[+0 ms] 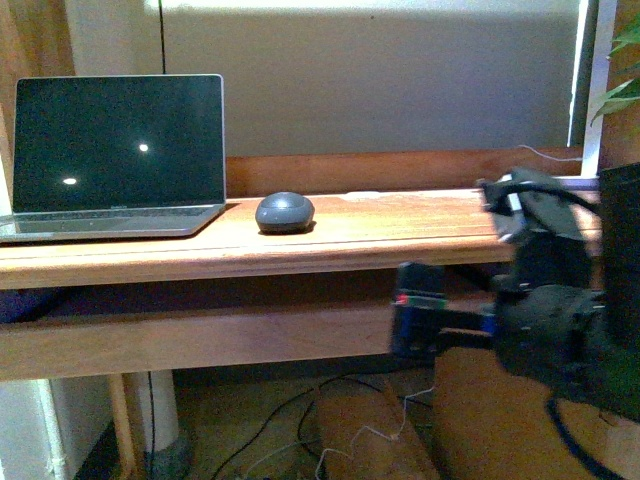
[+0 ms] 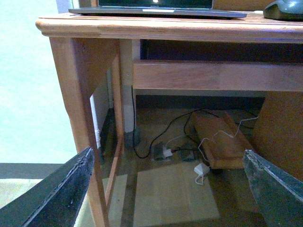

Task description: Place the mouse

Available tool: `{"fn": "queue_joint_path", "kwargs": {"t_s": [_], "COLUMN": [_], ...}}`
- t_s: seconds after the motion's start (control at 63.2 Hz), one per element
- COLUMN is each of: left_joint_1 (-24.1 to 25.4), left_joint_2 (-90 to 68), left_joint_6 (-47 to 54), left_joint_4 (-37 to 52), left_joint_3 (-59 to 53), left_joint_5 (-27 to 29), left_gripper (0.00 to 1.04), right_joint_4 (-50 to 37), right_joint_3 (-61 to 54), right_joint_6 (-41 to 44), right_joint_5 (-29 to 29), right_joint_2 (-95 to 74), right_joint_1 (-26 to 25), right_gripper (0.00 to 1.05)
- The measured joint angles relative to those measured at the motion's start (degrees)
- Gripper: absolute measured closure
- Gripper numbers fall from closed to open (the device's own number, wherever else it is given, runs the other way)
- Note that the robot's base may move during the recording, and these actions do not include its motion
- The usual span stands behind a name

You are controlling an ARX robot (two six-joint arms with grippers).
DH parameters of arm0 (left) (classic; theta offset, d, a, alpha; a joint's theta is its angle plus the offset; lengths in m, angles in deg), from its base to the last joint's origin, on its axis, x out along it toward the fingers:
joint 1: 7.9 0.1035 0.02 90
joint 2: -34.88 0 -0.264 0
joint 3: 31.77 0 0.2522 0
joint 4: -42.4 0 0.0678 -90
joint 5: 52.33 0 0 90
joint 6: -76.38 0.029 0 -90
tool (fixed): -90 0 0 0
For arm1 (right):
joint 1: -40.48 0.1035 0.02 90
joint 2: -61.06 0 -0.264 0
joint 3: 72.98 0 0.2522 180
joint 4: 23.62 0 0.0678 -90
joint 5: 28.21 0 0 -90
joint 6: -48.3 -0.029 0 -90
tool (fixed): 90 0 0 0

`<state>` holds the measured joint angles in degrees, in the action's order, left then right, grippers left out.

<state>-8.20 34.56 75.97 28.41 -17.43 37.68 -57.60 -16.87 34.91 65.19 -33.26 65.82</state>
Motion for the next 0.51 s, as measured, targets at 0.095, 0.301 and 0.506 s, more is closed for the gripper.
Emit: {"fn": "queue_joint_path", "kwargs": {"t_s": [0.095, 0.301, 0.506], "left_joint_1": [0.0, 0.0, 0.0], "left_joint_2": [0.0, 0.0, 0.0], "left_joint_6": [0.0, 0.0, 0.0], "left_joint_4": [0.0, 0.0, 0.0], "left_joint_3": [0.0, 0.0, 0.0], "left_joint_5": [0.0, 0.0, 0.0], "left_gripper": [0.08, 0.08, 0.08], "right_joint_4": [-1.4, -0.26, 5.88], "right_joint_3": [-7.3, -23.8, -34.71], "right_joint_6": [-0.35, -4.48, -8.13], "right_joint_5": [-2.71, -6.58, -4.22], "right_joint_2": [5.79, 23.28, 42.03], "right_joint_1": [-3.02, -7.13, -5.55], "right_gripper": [0.07, 0.07, 0.07]}}
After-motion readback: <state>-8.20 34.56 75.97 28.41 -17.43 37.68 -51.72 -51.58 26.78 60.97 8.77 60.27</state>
